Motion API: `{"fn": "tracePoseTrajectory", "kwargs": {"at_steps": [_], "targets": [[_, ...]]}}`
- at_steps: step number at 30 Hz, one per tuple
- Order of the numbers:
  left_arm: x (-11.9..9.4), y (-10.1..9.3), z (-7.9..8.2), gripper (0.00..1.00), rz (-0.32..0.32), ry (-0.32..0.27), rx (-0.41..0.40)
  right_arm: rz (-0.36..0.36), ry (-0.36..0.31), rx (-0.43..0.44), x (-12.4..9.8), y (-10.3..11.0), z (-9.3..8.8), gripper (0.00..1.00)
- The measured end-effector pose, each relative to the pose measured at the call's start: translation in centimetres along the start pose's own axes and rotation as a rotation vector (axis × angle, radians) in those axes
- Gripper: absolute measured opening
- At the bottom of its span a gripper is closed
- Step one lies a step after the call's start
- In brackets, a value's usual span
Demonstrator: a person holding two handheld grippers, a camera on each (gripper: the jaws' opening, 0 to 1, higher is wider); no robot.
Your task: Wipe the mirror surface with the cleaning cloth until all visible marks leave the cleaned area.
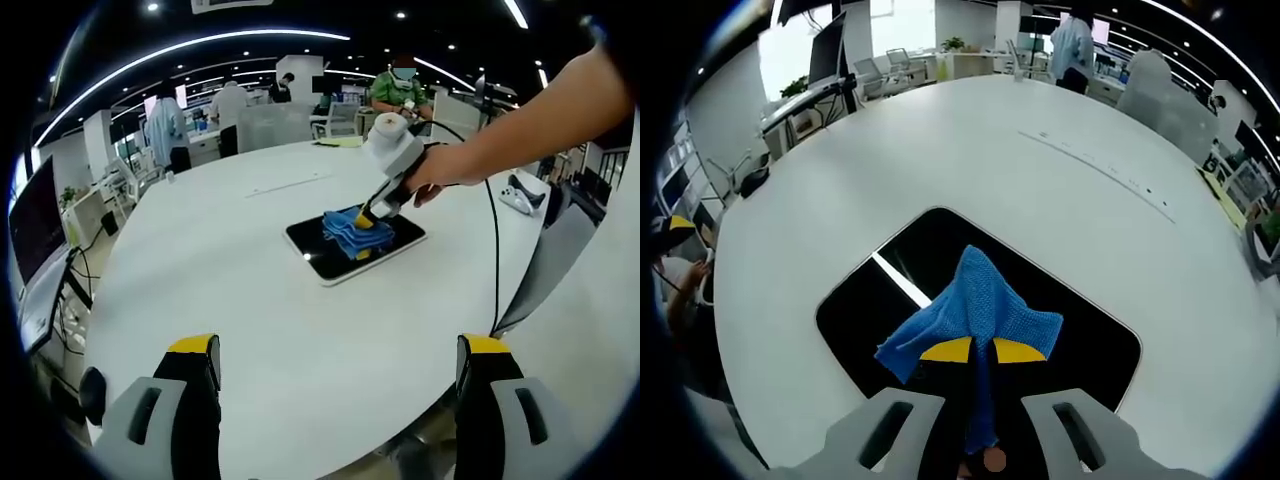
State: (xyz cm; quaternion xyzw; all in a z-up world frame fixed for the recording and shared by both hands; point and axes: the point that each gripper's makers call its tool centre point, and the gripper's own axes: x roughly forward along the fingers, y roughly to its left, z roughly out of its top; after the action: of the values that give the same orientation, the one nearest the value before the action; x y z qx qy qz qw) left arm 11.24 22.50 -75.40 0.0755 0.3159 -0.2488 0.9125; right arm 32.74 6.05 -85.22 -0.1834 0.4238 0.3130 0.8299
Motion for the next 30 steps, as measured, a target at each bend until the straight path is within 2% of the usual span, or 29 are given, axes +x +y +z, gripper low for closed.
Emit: {"fn": "tracePoseTrajectory", "kwargs": {"at_steps": [30], "targets": [[-0.9,-0.5,-0.7,0.99,0.006,0.004,-0.001,-0.036,0.024,-0.01,-1.2,-1.8,-1.6,0.02]]}}
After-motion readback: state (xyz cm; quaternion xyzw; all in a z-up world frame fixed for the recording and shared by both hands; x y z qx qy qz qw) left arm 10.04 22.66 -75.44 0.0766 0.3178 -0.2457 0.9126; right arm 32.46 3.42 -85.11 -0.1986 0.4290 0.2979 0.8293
